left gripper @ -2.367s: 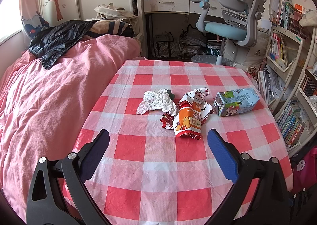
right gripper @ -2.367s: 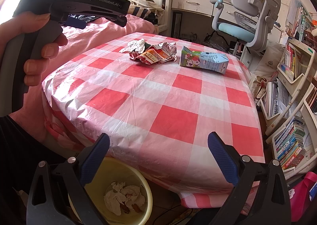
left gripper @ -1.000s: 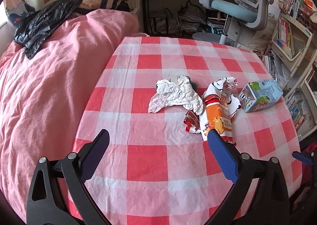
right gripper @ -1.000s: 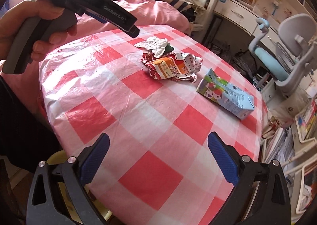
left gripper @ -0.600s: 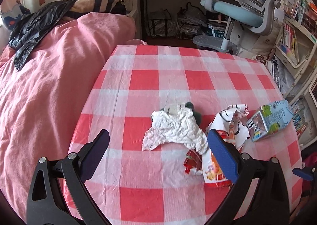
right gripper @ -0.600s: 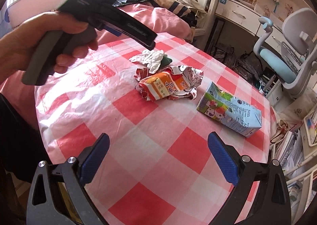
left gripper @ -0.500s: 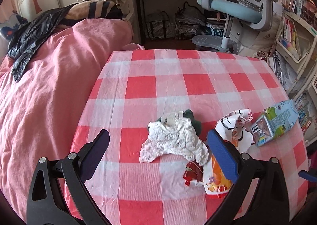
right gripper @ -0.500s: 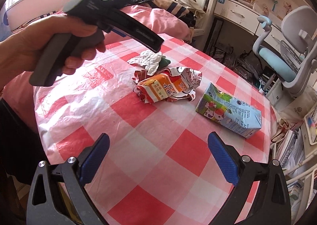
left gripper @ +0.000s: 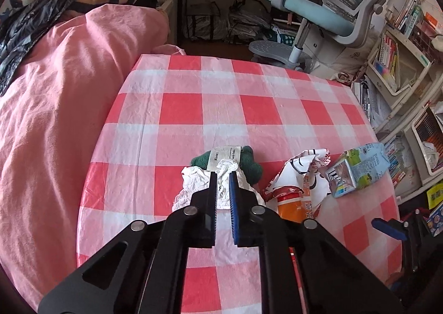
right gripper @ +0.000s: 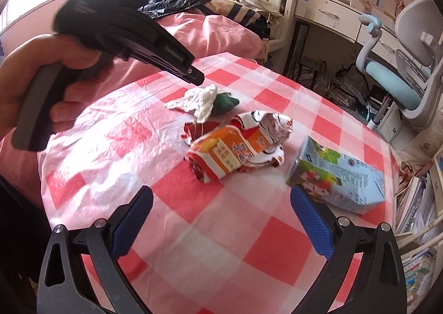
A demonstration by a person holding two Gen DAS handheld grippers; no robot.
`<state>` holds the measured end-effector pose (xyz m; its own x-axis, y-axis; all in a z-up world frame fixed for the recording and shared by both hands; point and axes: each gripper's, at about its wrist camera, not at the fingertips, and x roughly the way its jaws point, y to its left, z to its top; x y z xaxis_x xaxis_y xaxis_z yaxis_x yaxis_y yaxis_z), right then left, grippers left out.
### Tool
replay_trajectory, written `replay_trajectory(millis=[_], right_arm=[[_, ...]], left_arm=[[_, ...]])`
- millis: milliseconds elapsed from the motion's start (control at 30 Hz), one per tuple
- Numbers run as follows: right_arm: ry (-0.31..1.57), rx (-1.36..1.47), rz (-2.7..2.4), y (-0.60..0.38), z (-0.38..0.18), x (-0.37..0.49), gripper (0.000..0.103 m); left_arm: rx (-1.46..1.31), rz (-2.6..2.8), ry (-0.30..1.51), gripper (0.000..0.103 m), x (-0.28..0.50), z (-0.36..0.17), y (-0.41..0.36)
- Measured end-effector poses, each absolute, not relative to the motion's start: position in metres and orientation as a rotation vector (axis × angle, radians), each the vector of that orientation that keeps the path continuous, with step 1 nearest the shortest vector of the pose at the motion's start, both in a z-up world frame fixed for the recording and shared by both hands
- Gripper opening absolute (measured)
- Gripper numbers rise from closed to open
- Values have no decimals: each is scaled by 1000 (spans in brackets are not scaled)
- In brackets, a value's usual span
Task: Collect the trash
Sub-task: 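Grasp the crumpled foil wrapper with the left tool while the right tool grasps the snack packet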
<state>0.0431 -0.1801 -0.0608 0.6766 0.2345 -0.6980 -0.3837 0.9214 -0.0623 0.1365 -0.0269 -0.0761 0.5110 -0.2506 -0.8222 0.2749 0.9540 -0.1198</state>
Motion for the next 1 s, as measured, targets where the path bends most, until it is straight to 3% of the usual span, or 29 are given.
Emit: replay_trajectory(millis=[33,200,267,333,400,467,500,533,600,633,667,733,767,900,1000], right_arm=[[751,-194,351,-179,-60,47,95],[761,-97,331,-177,-61,68,95],[773,-61,319,-178,-63,75,95],[790,-17,303,-180,-67,85,95],[804,34,288,-184,-71,94,95],[815,79,273,-187,-74,103,95],[818,93,272,-188,-76,106,95],[825,108,272,-188,-79,109,95],[855,124,280,-186,-86,116,94],[880,127,287,-185,-89,119,83],[894,133,303,-185,-91,120,77],[895,131,324,-184,-90,119,49],[903,131,336,-184,-89,118,40],[914,133,399,-185,-86,109,26],[902,109,425,-187,-80,94,23]], left_arm=[[25,-319,975,3,135,-73,-25],[-29,-327,999,3,141,-73,-14],[-41,-323,1023,18,146,-81,-16],[-29,-301,1036,61,150,-89,-25],[16,-256,1014,70,150,-93,-35],[74,-238,1012,69,152,-98,-43],[91,-238,1014,54,153,-101,-44],[89,-249,1038,29,155,-105,-44],[41,-284,1074,15,159,-108,-36],[49,-284,1067,11,158,-107,-34],[60,-281,1058,11,157,-105,-32],[42,-294,1044,9,156,-97,-27],[30,-304,1037,9,154,-93,-24],[13,-331,986,9,144,-72,-21],[6,-341,956,9,134,-59,-20]])
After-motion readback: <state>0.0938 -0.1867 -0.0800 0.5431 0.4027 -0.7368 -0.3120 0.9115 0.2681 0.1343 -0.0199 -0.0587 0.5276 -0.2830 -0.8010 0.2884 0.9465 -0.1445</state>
